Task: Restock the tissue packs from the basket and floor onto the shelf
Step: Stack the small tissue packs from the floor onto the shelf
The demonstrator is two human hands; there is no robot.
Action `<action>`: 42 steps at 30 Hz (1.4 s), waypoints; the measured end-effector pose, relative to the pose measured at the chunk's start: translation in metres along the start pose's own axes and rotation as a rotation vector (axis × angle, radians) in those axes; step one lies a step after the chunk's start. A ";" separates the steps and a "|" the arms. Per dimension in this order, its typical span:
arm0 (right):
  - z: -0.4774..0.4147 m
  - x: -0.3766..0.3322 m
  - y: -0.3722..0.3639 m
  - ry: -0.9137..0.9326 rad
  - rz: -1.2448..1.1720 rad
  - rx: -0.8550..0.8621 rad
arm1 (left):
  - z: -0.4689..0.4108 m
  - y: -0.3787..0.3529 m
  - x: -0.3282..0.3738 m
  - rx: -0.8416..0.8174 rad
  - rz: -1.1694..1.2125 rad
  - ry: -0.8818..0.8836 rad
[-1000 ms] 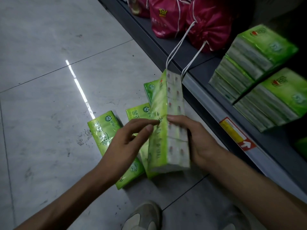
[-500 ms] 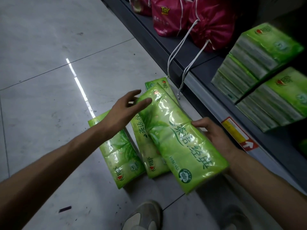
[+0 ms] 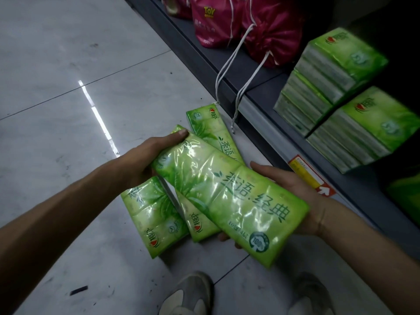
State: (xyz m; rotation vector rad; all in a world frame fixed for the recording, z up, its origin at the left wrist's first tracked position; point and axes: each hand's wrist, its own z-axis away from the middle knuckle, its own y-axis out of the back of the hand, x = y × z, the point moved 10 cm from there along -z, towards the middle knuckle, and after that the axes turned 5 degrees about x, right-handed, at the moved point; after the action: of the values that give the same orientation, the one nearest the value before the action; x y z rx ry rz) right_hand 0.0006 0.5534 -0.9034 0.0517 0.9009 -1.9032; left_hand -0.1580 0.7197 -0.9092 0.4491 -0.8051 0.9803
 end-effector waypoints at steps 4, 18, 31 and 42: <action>0.019 -0.009 0.026 0.030 0.111 0.092 | 0.002 0.005 -0.002 0.053 0.059 -0.009; 0.087 -0.052 0.053 0.568 0.271 0.406 | 0.030 -0.009 -0.012 0.059 0.307 -0.022; 0.174 -0.072 0.066 1.016 -0.119 0.629 | 0.058 -0.050 -0.005 -0.305 0.106 -0.084; 0.228 -0.056 0.060 1.325 -0.088 0.921 | 0.088 -0.139 0.056 -0.309 0.151 -0.280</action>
State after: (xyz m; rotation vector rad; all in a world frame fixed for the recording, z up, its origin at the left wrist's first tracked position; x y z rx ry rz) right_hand 0.1528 0.4439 -0.7495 1.9992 0.6797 -2.0993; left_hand -0.0546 0.6227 -0.8086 0.2626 -1.2370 0.9224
